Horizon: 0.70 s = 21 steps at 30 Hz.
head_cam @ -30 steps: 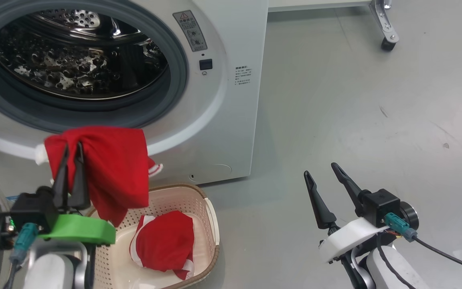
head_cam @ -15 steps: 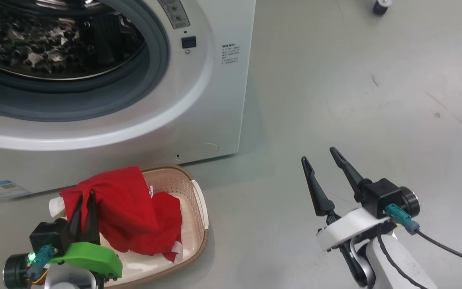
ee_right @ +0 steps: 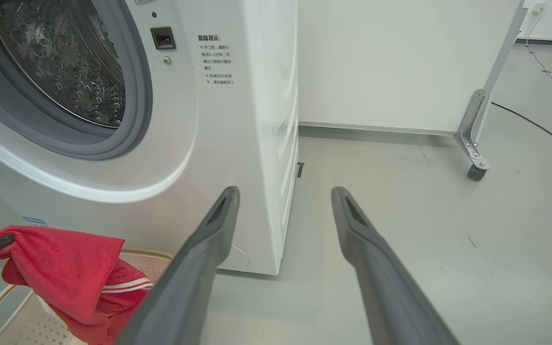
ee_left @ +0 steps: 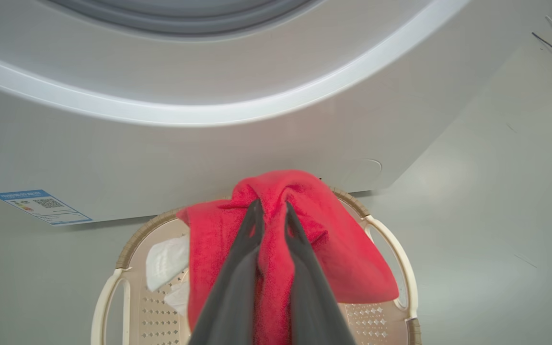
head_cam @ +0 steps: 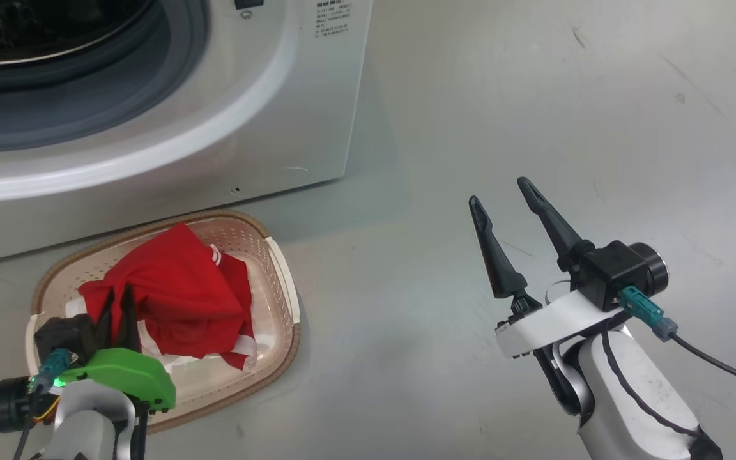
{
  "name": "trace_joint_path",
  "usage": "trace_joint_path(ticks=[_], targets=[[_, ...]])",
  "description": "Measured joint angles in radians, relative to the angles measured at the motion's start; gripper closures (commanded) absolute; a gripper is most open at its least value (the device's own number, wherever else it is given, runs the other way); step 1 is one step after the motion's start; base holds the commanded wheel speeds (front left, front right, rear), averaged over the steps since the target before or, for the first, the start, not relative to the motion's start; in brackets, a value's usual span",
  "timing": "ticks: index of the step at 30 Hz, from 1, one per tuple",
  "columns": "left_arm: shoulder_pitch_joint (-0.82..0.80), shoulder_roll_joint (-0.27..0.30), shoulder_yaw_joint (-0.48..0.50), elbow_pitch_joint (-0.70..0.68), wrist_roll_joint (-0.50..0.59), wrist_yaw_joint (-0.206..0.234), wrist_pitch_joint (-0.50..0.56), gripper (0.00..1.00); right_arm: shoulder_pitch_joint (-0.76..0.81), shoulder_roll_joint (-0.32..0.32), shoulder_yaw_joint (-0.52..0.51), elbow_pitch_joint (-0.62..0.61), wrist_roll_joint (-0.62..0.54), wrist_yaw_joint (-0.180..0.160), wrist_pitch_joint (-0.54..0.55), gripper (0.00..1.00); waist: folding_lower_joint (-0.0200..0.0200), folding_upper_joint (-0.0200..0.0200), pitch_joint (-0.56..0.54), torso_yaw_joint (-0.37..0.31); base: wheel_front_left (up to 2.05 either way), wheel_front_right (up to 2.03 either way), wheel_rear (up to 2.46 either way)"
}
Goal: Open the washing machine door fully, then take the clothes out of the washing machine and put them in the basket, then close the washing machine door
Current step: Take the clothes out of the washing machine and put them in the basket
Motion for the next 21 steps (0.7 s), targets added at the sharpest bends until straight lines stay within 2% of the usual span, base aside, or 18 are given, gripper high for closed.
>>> trace_joint_path(ticks=[6, 13, 21], targets=[[-0.060, 0.036, 0.031, 0.137, -0.003, 0.000, 0.005, 1.00, -0.064, 0.002, 0.002, -0.030, 0.000, 0.007, 0.000, 0.00, 0.0001, 0.0000, 0.097, -0.032, 0.00, 0.00, 0.00], [-0.101, 0.032, 0.044, 0.261, -0.026, 0.000, 0.009, 1.00, -0.081, 0.003, -0.013, -0.031, 0.000, 0.007, 0.000, 0.00, 0.0001, 0.0000, 0.170, -0.053, 0.00, 0.00, 0.00], [-0.132, 0.024, 0.053, 0.363, -0.046, -0.011, 0.008, 1.00, -0.099, 0.003, -0.013, -0.025, 0.000, 0.007, 0.000, 0.00, 0.0001, 0.0000, 0.193, -0.052, 0.00, 0.00, 0.00]])
